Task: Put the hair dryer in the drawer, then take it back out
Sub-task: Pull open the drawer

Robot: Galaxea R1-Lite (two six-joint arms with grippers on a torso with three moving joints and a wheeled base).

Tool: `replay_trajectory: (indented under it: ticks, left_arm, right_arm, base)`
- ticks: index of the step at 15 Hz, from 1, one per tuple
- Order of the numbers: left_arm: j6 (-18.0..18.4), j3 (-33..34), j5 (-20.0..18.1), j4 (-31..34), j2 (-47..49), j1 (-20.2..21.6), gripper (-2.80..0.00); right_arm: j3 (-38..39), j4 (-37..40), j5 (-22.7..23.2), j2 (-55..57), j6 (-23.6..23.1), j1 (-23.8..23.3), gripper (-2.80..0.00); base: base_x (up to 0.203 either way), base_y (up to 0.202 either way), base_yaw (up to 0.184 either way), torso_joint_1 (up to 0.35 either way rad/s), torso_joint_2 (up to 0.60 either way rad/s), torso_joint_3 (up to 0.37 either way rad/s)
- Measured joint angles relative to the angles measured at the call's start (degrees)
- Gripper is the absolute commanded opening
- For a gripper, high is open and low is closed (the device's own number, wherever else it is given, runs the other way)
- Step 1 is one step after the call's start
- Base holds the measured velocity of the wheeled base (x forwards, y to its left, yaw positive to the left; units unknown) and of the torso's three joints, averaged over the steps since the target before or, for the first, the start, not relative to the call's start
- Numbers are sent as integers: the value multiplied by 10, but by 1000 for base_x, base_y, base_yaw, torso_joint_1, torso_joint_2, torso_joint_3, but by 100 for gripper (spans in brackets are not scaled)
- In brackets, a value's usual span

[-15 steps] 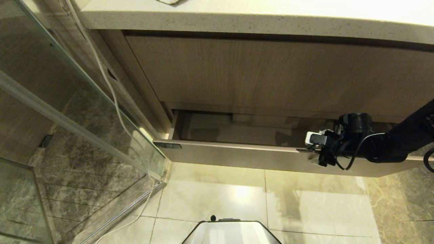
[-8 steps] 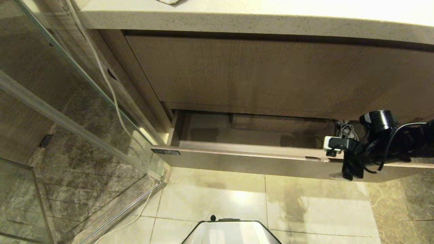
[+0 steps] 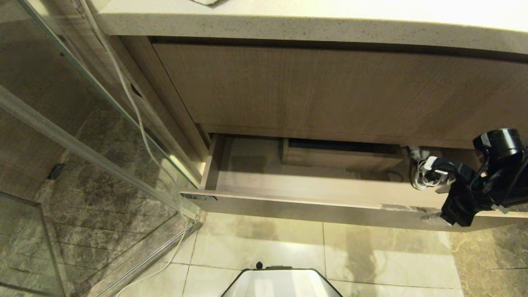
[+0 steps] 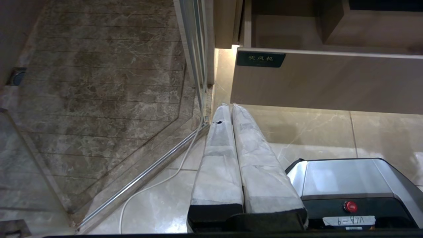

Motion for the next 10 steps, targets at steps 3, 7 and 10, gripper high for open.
replay_trajectory:
  ticks: [3, 7, 10]
  left_arm:
    - [0, 0, 0, 0, 0, 0, -280]
    - [0, 0, 0, 0, 0, 0, -280]
    - [0, 0, 0, 0, 0, 0, -280]
  right_arm:
    - [8, 65, -3, -41, 66, -3, -280]
    - [8, 134, -6, -89, 125, -24, -280]
    - [4, 136, -5, -107, 204, -63, -280]
  base:
    - [0, 0, 0, 0, 0, 0]
    - [0, 0, 0, 0, 0, 0]
    - [0, 0, 0, 0, 0, 0]
